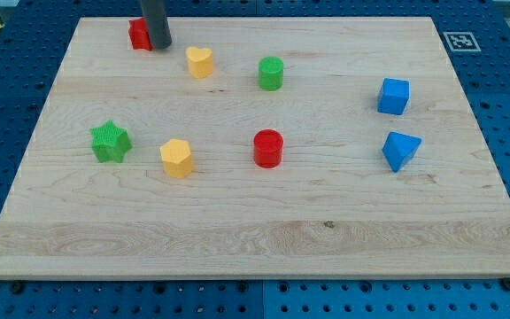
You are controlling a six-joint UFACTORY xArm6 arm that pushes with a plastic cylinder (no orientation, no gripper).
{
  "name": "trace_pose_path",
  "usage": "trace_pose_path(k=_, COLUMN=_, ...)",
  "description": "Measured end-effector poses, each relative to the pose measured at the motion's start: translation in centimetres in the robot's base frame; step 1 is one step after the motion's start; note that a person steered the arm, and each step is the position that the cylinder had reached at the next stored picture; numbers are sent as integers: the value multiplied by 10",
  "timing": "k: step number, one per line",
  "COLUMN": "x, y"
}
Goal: Move your arm to the bottom left of the green star
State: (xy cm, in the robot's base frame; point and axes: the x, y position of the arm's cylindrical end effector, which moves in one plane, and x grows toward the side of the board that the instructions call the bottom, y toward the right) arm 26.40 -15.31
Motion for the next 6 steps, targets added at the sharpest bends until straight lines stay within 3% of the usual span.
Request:
trace_pose_path(k=1, x=29, y=1)
trace_pose_path(k=3, x=41, y=0)
trace_pose_path(k=4, x=78, y=-29)
trace_pose_path(k=6, x=200, y=-101)
